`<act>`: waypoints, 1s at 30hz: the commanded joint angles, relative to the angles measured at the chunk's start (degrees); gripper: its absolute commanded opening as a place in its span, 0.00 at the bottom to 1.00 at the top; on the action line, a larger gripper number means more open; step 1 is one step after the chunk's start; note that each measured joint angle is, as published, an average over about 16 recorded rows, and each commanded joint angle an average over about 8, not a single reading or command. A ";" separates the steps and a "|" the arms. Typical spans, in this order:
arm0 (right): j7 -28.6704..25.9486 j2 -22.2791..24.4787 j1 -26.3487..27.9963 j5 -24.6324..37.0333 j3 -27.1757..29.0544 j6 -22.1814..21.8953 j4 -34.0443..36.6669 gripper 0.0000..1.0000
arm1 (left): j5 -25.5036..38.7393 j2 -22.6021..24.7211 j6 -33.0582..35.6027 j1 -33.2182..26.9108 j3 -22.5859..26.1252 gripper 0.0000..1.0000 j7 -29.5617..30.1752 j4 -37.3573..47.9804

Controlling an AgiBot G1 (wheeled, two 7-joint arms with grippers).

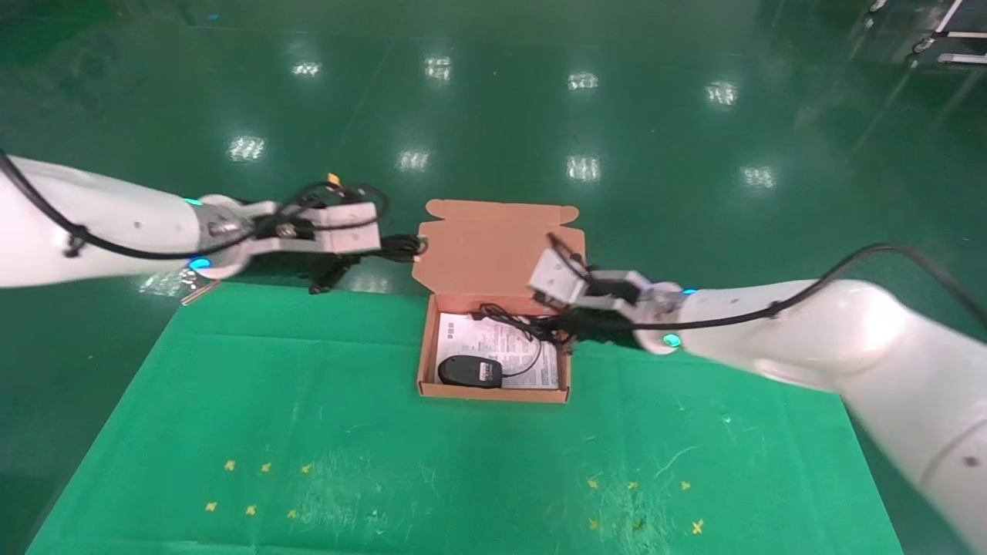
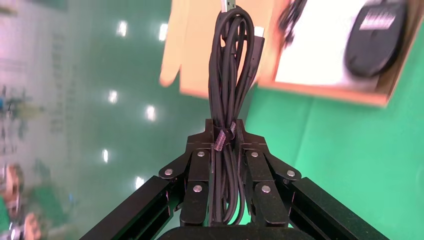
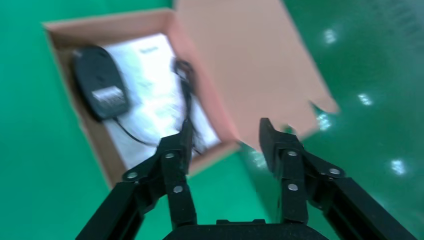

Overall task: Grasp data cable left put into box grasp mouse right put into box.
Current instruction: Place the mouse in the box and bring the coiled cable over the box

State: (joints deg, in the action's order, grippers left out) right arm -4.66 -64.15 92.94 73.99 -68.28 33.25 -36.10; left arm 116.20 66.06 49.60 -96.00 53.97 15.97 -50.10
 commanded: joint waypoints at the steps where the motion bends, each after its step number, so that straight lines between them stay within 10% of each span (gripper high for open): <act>1: 0.28 2.73 0.31 -0.29 0.53 -0.07 -1.70 1.00 | -1.84 2.07 -2.04 0.70 0.05 0.00 -3.81 2.94; 13: -2.19 14.66 1.42 0.51 1.16 -0.31 -11.71 1.00 | -9.86 11.66 -9.73 2.60 -0.35 0.00 -22.02 19.79; 30: -9.37 25.14 2.81 4.01 0.12 -1.08 -23.20 1.00 | -23.87 12.50 -11.84 5.74 5.51 0.00 -32.29 19.78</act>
State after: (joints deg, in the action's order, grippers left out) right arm -14.01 -39.31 95.70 77.88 -68.15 32.26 -59.08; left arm 92.47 78.55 37.84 -90.39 59.64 -16.15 -30.29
